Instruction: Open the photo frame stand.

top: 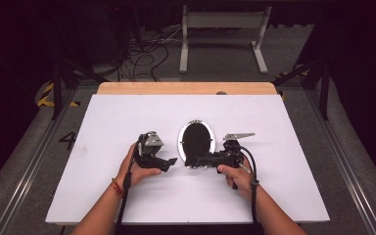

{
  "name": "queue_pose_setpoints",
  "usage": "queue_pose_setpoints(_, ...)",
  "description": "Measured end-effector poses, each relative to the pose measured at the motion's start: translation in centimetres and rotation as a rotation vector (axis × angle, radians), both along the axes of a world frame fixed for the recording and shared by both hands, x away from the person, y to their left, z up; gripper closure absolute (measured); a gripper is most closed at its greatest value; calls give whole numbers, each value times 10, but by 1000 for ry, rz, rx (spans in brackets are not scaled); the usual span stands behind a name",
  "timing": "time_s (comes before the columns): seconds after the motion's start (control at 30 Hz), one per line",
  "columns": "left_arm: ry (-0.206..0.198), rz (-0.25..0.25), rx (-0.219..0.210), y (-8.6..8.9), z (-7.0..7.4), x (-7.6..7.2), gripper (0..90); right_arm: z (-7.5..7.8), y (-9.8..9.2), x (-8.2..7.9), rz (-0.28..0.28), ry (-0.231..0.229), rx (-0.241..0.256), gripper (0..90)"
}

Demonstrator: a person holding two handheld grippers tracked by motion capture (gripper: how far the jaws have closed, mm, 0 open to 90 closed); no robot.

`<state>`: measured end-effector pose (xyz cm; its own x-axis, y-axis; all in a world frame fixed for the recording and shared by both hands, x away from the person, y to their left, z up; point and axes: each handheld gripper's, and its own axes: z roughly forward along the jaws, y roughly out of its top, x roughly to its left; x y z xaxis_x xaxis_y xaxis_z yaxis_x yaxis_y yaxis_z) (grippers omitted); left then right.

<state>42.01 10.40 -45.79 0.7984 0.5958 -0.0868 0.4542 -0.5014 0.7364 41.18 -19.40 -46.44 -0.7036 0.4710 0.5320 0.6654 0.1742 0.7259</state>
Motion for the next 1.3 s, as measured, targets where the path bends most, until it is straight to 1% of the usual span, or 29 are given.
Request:
queue_pose_setpoints(0.03, -1, -2, -10, -2, 1, 2, 161, 0, 0, -2, 6, -21, -8, 565)
queue_pose_setpoints(0.07, -6, -7, -6, -4, 2, 4, 161, 1, 0, -3, 10, -31, -13, 565)
queue_pose_setpoints(0.1, -6, -7, -6, -4, 2, 4, 161, 1, 0, -3, 10, -31, -13, 565)
queue_pose_setpoints(0.13, 3, -2, -19, -6, 2, 6, 161, 3, 2, -6, 20, -62, -30, 566)
queue_pose_setpoints(0.17, -1, -3, -18, -6, 2, 7, 161, 4, 2, -6, 25, -71, -37, 566)
queue_pose_setpoints(0.27, 7, -1, -22, -9, 1, 9, 167, 6, 4, -10, 40, -105, -59, 567)
queue_pose_setpoints(0.3, 4, -16, -20, -10, 1, 10, 170, 7, 4, -11, 42, -113, -62, 567)
queue_pose_setpoints(0.4, 15, -33, -19, -13, -1, 11, 187, 8, 5, -14, 55, -147, -78, 567)
queue_pose_setpoints(0.47, 36, -43, -27, -13, -3, 13, 201, 9, 6, -15, 66, -168, -84, 568)
queue_pose_setpoints(0.5, 44, -47, -37, -14, -5, 13, 215, 9, 6, -16, 68, -172, -84, 568)
queue_pose_setpoints(0.53, 49, -53, -39, -14, -5, 14, 216, 9, 6, -16, 72, -179, -86, 569)
queue_pose_setpoints(0.57, 57, -59, -51, -14, -6, 14, 216, 9, 6, -17, 72, -181, -84, 569)
queue_pose_setpoints(0.63, 66, -90, -64, -15, -6, 15, 238, 8, 6, -18, 74, -187, -80, 569)
queue_pose_setpoints(0.67, 71, -98, -68, -17, -7, 15, 236, 8, 5, -18, 76, -189, -78, 569)
queue_pose_setpoints(0.7, 80, -119, -74, -18, -7, 16, 239, 8, 5, -18, 78, -192, -76, 570)
queue_pose_setpoints(0.73, 80, -119, -74, -18, -7, 16, 250, 7, 5, -18, 82, -195, -74, 570)
queue_pose_setpoints(0.8, 103, -145, -79, -19, -7, 19, 252, 7, 4, -18, 83, -197, -70, 570)
queue_pose_setpoints(0.83, 113, -144, -87, -19, -7, 19, 253, 6, 4, -18, 86, -198, -64, 570)
queue_pose_setpoints(0.87, 117, -156, -77, -20, -6, 20, 254, 6, 3, -18, 86, -193, -60, 570)
queue_pose_setpoints(1.0, 108, -184, -54, -21, -3, 21, 257, 7, 2, -18, 97, -200, -55, 570)
queue_pose_setpoints(1.03, 97, -188, -50, -22, -2, 21, 291, 7, 3, -18, 99, -200, -55, 570)
queue_pose_setpoints(1.07, 89, -192, -44, -21, -1, 21, 291, 7, 3, -18, 101, -203, -58, 571)
queue_pose_setpoints(1.1, 90, -181, -55, -20, 1, 21, 294, 8, 3, -18, 106, -209, -63, 571)
queue_pose_setpoints(1.13, 82, -174, -71, -18, 1, 22, 307, 8, 3, -18, 109, -212, -67, 573)
queue_pose_setpoints(1.17, 82, -174, -71, -18, 1, 22, 335, 8, 3, -18, 114, -216, -75, 575)
queue_pose_setpoints(1.2, 80, -158, -116, -12, 3, 23, 366, 9, 3, -19, 123, -223, -81, 578)
queue_pose_setpoints(1.23, 73, -146, -129, -10, 3, 24, 383, 9, 3, -20, 124, -229, -83, 580)
queue_pose_setpoints(1.27, 73, -146, -129, -10, 3, 24, 389, 10, 4, -21, 127, -236, -87, 582)
queue_pose_setpoints(1.3, 50, -113, -147, -8, 5, 24, 407, 10, 5, -22, 129, -243, -88, 587)
